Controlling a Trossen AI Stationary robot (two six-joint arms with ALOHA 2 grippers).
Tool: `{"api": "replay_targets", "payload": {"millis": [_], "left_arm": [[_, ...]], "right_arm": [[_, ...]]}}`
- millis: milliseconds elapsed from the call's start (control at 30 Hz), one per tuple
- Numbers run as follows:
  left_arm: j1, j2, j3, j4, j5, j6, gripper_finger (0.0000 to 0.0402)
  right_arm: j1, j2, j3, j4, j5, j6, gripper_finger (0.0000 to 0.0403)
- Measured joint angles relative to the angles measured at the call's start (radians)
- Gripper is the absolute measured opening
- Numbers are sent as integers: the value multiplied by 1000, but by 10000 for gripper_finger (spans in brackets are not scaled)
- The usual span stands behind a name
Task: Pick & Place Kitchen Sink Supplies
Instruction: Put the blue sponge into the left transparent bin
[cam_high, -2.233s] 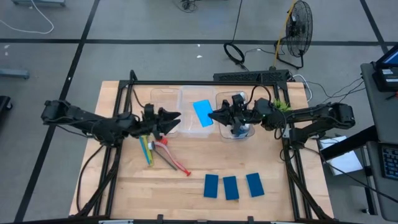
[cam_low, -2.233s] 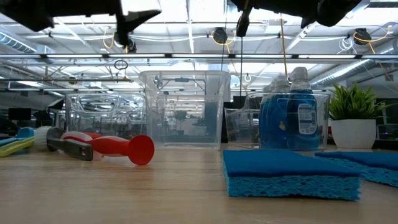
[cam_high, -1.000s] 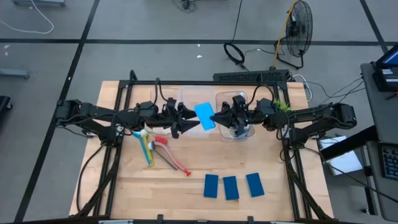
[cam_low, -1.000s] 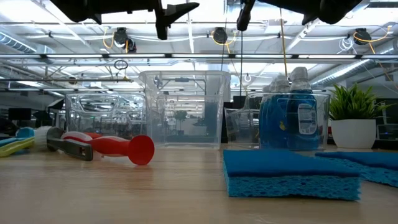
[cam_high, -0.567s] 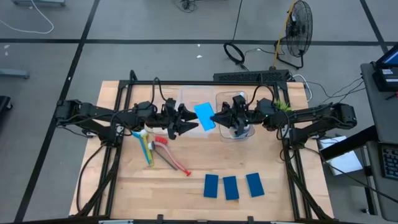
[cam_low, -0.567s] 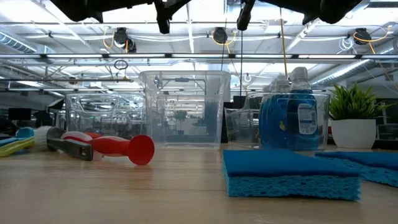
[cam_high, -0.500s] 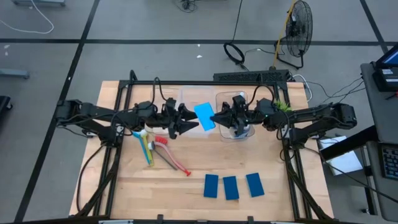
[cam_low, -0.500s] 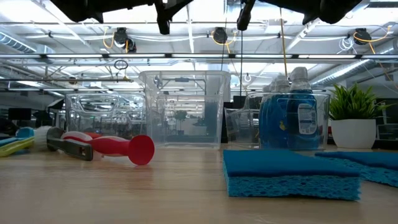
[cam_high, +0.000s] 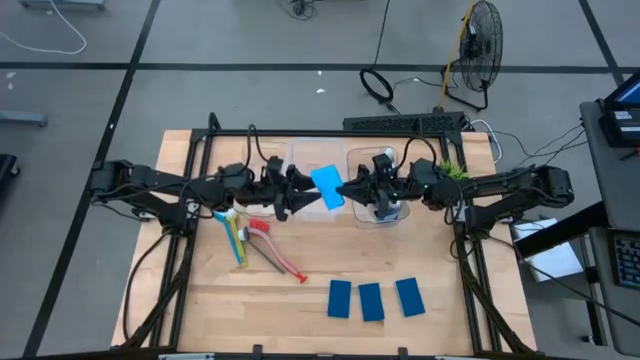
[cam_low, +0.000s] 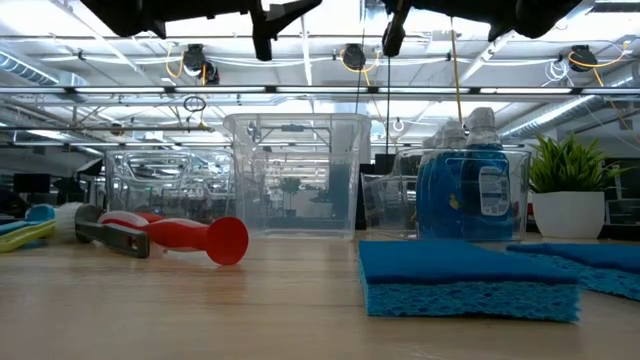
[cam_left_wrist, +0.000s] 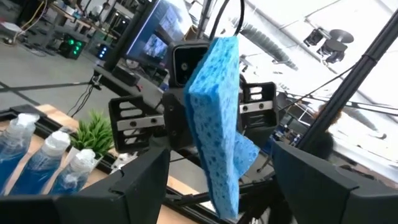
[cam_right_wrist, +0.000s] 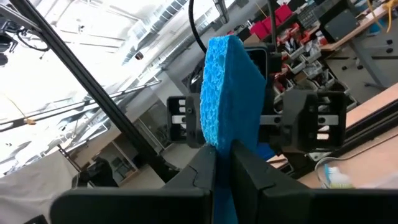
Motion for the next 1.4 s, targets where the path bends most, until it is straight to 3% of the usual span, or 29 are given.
{"api": "replay_targets", "payload": {"millis": [133,300,700,900,1133,1400], "left_arm": [[0,16,31,6,9,2,272],[0,61,83,-13,61,30,218],[33,78,100,-37,164,6,15],[53,75,100,-73,216,-29,9],[93,73,100,-120,297,-33,8],[153,-12,100,-355,321,9,8]], "right_arm": [[0,0,0,-2,2,0,20],[0,0,0,-2,2,0,20],[1,0,0,2,-6,-7,24],[0,0,0,-5,-71,-21,53],[-1,0,-1,-11,-126,-12,114],[-18,1,-2,-44,-250,-4,178]]}}
